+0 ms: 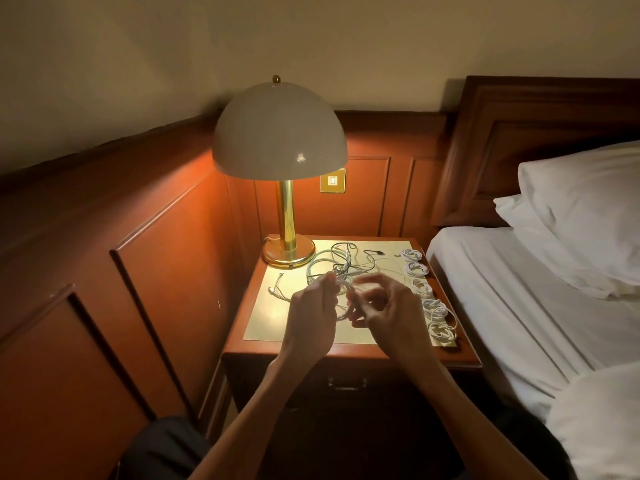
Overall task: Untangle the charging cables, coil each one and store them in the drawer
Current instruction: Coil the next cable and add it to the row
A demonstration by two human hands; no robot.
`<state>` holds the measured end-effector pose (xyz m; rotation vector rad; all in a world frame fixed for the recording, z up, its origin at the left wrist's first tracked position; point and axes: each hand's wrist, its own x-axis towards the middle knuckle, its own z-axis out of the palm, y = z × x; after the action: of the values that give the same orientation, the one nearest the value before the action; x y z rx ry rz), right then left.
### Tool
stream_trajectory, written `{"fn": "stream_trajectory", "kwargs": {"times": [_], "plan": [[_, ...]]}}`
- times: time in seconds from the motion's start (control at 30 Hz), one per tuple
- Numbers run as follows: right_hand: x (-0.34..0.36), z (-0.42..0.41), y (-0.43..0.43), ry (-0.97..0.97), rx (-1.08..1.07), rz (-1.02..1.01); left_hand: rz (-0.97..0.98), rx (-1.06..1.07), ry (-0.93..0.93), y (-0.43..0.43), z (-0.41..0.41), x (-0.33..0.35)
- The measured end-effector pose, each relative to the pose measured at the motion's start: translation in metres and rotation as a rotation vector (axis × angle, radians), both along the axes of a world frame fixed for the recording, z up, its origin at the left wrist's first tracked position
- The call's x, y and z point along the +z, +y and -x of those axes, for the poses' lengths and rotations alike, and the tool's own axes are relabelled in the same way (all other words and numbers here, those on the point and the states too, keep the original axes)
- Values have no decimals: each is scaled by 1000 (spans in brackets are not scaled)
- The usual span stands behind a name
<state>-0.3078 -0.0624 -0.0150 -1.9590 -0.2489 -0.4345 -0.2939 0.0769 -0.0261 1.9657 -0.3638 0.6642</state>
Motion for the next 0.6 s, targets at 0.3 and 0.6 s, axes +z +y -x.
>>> {"fn": "stream_trajectory", "kwargs": {"times": [0.3,0.6], "plan": [[-14,7,12,-352,-242,463,-81,-19,87,-3,0,6],[-16,1,9,-167,-118,413,-259,-250,-34,16,-6,7]]}}
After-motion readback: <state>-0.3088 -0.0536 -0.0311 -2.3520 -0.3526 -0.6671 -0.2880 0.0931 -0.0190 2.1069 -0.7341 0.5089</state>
